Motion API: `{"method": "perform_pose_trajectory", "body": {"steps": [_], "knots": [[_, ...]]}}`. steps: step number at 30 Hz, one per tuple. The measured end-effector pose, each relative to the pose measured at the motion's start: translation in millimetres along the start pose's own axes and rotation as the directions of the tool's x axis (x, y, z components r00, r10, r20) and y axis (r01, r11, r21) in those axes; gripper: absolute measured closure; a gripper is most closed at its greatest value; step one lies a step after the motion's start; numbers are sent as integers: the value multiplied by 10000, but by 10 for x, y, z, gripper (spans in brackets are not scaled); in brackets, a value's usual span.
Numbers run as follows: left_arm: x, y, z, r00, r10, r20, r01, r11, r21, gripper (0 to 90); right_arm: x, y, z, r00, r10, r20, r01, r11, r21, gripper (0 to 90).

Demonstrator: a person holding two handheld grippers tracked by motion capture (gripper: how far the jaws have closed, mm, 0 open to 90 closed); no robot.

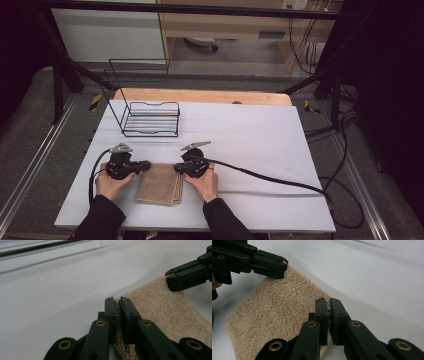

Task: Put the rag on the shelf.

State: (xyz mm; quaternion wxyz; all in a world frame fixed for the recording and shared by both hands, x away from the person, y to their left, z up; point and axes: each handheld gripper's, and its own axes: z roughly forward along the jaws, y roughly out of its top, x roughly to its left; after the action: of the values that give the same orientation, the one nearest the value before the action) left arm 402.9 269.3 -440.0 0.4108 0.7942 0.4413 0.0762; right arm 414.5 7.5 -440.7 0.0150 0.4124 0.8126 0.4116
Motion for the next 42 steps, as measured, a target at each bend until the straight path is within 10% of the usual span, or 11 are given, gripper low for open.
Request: {"method": "perform_pose_trajectory", "body": {"steps": [26, 42], "knots": [[-174, 101, -343, 9971, 764, 27, -754, 9893, -1249, 845, 146, 90, -345, 9970, -730, -244, 695, 9902, -1215, 860], [-323, 192, -551, 9946, 1029, -112, -1027, 9675, -2312, 846, 201, 168, -576, 9915, -1280, -229, 1201, 9689, -2164, 859]]}}
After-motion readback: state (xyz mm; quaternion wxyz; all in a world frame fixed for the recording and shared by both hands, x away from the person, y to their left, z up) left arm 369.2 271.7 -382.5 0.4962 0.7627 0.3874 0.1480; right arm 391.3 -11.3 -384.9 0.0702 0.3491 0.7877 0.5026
